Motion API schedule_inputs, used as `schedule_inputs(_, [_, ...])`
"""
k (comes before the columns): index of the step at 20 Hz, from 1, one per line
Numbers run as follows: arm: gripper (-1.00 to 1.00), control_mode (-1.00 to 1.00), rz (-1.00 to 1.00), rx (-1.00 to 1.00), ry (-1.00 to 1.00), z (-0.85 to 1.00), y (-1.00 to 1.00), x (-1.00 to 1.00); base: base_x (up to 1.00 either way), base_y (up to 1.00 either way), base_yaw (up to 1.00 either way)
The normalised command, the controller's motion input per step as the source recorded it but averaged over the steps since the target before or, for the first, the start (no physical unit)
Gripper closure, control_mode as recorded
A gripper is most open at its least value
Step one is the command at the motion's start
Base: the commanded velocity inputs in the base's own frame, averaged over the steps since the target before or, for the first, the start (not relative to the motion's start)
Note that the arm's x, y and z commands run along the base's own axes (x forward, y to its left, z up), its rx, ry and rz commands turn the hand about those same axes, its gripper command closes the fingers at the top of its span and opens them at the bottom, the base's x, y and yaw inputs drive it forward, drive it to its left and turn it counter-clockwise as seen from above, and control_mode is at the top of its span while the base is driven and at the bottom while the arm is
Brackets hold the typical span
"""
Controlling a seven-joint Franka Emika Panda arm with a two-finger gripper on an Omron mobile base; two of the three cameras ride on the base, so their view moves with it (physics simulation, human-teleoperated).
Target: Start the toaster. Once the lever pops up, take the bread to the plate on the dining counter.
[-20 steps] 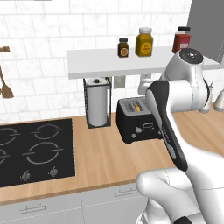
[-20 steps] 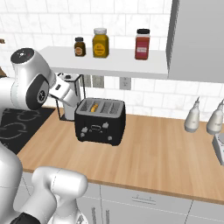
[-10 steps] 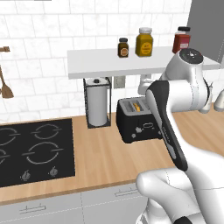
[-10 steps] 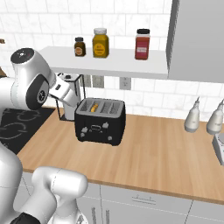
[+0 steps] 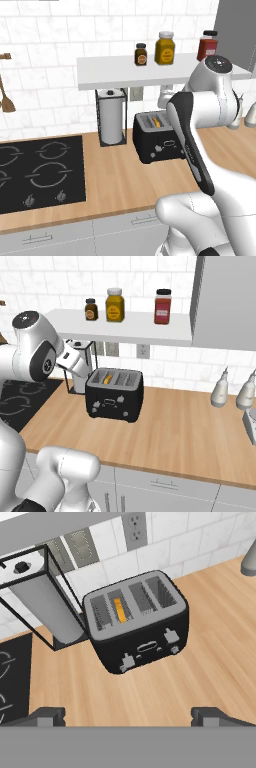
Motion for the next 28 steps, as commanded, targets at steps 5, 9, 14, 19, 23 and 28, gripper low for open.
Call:
schedule_inputs(5, [-1.00, -1.00, 0.00, 0.00, 0.00, 0.00, 0.00, 0.00, 0.00, 0.00, 0.00])
schedule_inputs(9, [-1.00, -1.00, 0.00, 0.00, 0.00, 0.00, 0.00, 0.00, 0.00, 0.00, 0.00])
schedule_inputs(14, [-1.00, -1.00, 0.00, 0.00, 0.00, 0.00, 0.00, 0.00, 0.00, 0.00, 0.00])
schedule_inputs(19, [-1.00, -1.00, 0.00, 0.00, 0.00, 0.00, 0.00, 0.00, 0.00, 0.00, 0.00])
schedule_inputs(23, [-1.00, -1.00, 0.00, 0.00, 0.00, 0.00, 0.00, 0.00, 0.00, 0.00, 0.00])
schedule_inputs(28, [-1.00, -1.00, 0.00, 0.00, 0.00, 0.00, 0.00, 0.00, 0.00, 0.00, 0.00])
